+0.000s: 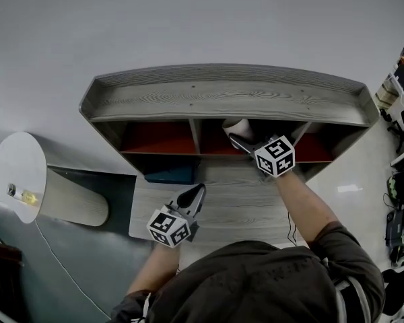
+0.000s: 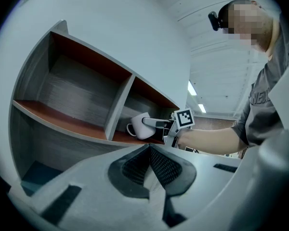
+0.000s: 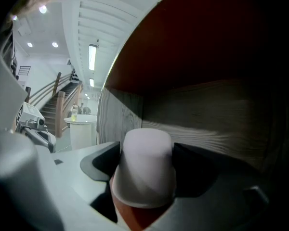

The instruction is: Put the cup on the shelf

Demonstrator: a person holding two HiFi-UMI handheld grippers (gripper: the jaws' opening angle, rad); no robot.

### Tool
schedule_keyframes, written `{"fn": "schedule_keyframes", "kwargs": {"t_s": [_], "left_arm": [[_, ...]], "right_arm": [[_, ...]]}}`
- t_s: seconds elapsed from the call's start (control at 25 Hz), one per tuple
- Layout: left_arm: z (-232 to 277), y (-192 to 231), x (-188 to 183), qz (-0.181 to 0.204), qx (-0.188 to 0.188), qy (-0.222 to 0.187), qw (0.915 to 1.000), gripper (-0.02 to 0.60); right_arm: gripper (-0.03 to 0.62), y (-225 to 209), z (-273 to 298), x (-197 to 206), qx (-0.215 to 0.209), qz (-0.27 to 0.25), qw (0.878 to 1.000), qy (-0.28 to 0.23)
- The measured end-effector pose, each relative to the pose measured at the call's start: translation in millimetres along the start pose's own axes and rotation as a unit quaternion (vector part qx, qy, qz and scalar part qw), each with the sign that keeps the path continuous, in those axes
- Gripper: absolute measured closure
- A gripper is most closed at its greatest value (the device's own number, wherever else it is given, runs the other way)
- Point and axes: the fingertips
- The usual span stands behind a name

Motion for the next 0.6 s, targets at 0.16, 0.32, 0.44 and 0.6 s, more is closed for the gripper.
{"fn": "schedule_keyframes", "kwargs": {"t_s": [0.16, 0.32, 0.44, 0.6], "left_arm": [[2, -3, 6, -0.006, 0.004, 0.003, 1.0, 0.577], [7, -7, 11, -0.012, 0.012, 0.005, 0.9998, 0.577], [12, -13, 11, -0.014, 0.021, 0.006, 0.9997, 0.577], [16, -19, 12, -0.015, 0.032, 0.007, 0.9994, 0.577]], "right_arm": [[0.254, -7, -20, 7, 0.036, 0.003, 0.999, 0.032], [0.265, -9, -39, 20, 0.053, 0.01, 0.997, 0.063], [0.264, -10, -39, 19, 0.054, 0.008, 0.996, 0.066], [0.262, -10, -37, 19, 0.059, 0.005, 0.996, 0.069]]}}
Point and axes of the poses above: the fingertips, and each gripper's own axes: z forward along the fingers, y to its left, x out of its underside, and after that the axes turned 15 degrees about -y, right-handed
